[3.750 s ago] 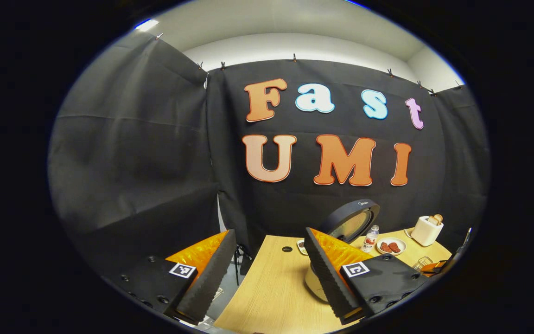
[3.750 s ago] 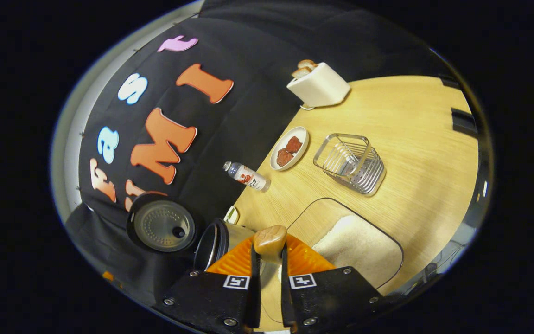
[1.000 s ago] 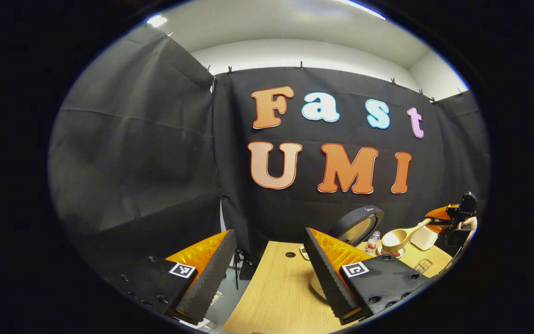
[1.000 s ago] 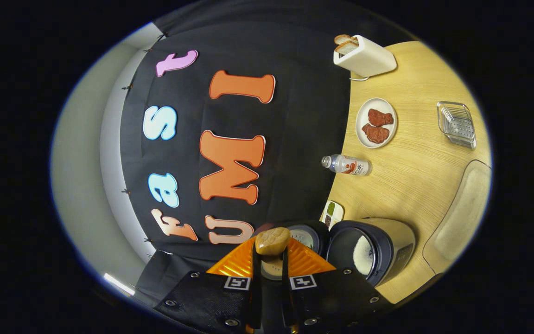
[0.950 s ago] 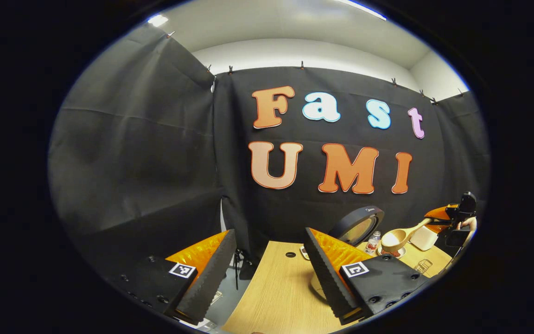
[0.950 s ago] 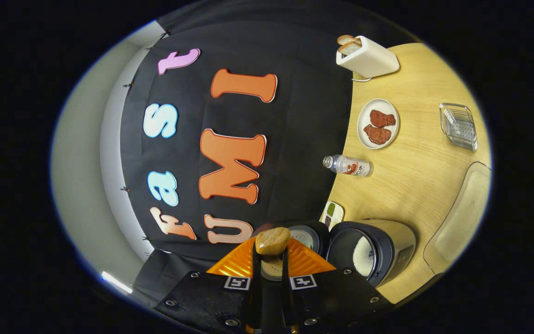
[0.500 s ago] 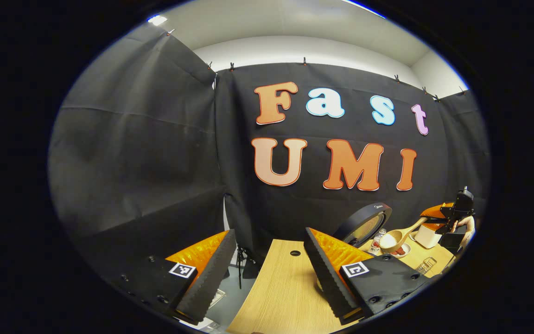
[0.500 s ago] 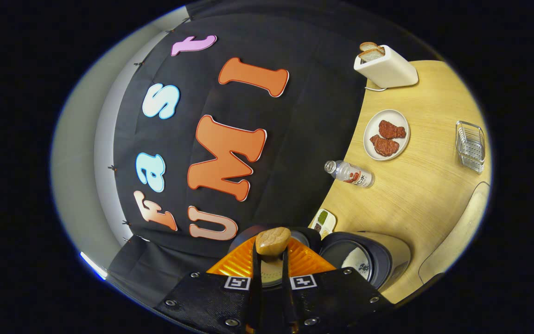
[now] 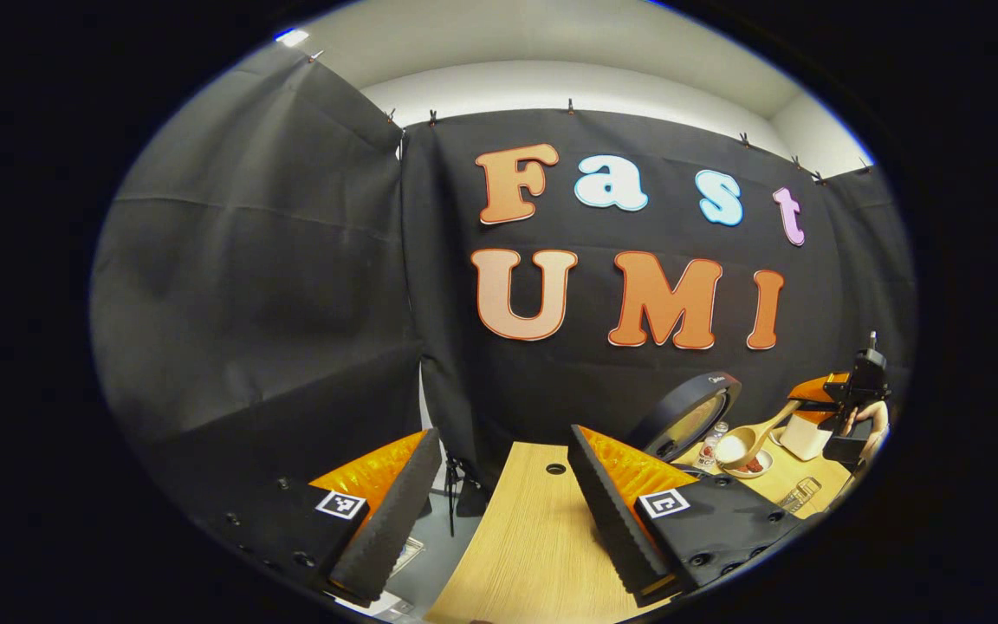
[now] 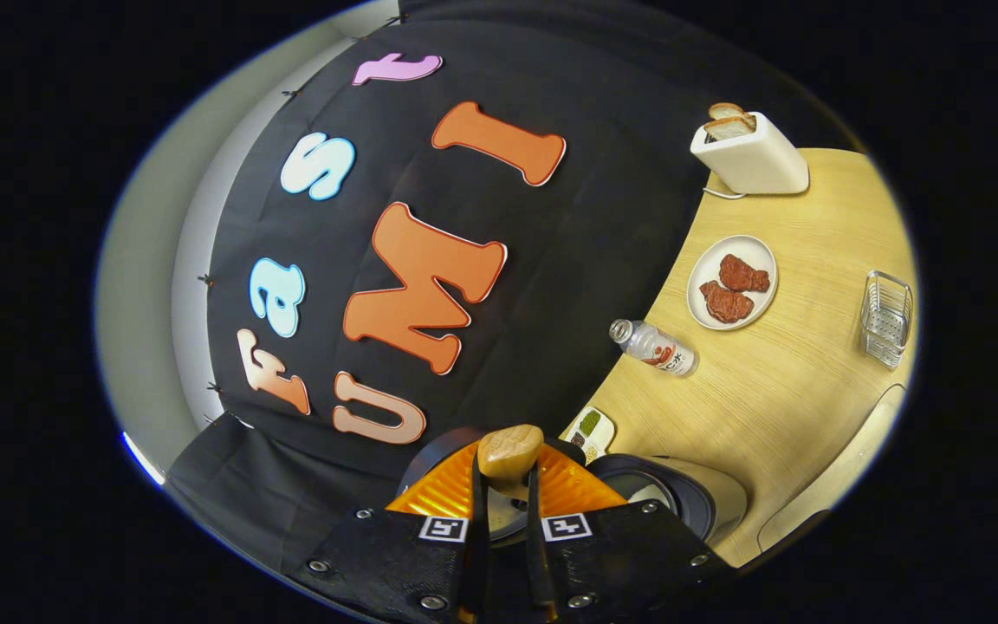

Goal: Close the left gripper, press the button to open the rice cooker; take a wooden spoon from the chopstick holder with the right hand, scoop a spoonful of rice and pour it into the rice cooker, then put the wooden spoon back into the chopstick holder.

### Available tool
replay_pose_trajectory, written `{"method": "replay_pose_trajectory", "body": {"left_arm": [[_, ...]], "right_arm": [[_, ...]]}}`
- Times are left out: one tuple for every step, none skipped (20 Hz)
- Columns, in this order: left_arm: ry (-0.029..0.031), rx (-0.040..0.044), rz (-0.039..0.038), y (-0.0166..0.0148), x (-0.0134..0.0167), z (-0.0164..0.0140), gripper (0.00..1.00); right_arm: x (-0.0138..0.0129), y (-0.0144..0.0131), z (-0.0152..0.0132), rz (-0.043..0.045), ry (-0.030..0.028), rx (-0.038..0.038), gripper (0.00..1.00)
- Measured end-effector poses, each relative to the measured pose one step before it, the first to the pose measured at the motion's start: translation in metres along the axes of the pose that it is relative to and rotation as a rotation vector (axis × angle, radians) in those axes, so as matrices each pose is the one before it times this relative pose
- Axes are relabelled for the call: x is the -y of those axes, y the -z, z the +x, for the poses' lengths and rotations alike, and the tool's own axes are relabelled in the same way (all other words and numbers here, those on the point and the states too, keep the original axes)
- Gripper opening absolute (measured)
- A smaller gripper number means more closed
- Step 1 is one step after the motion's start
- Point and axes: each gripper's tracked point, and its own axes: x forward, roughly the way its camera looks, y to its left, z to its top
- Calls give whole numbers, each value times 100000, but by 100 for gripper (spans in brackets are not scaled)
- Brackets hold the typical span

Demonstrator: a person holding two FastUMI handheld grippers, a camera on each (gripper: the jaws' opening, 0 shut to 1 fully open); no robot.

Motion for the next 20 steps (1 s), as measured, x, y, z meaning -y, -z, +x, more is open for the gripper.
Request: {"method": "replay_pose_trajectory", "body": {"left_arm": [[-151,-160,57,115,-53,78,96],[-117,39,48,-49,-56,44,96],[-224,47,84,4,60,5,96],[-170,122,75,-165,-30,119,96],[-187,106,32,-21,9,52,96],[-178,52,-41,-11,22,73,96],[-183,-104,-95,-31,45,-15,96],[-105,-308,-130,84,112,53,96],[-12,-331,-142,140,39,29,96],[-58,-206,-58,43,104,8,96],[-79,-133,66,-59,35,51,96],[-244,-35,133,-6,-40,90,96],[-107,35,-15,-26,57,-21,96],[-41,-3,-118,-136,74,-32,96],[15,-30,-135,51,23,109,96],[-19,-148,9,-9,69,55,96],[-37,-121,124,0,65,20,96],[-81,-143,208,21,104,78,96],[-98,-67,170,-7,-56,31,96],[-126,-11,82,-26,16,45,96]], "right_arm": [[-111,116,132,-1313,71,-285,17],[-30,63,92,-1935,337,-422,17],[-19,154,129,-2148,503,-168,17],[89,21,-47,-2239,520,-156,17],[-6,-13,111,-1953,452,-44,17],[-39,-78,85,-1778,151,-110,17],[-71,-66,-53,-1372,-20,131,17],[-62,-5,107,-1208,-107,-79,17],[-228,-2,69,-1407,-280,-104,17],[-94,-17,4,-1326,-172,75,17],[-171,-65,168,-1513,-36,-2,17],[-75,-76,51,-1466,-107,239,17],[2,-50,-79,-1498,40,25,17],[-125,-27,49,-1006,-88,-171,17],[-97,26,-8,-524,-197,-270,17],[-126,-21,-10,-44,-511,-362,17],[-290,28,85,-191,-775,-99,17],[-143,-34,1,-193,-336,-180,17],[-4,-44,72,-533,117,58,17],[24,-52,-43,-1250,163,139,17]]}}
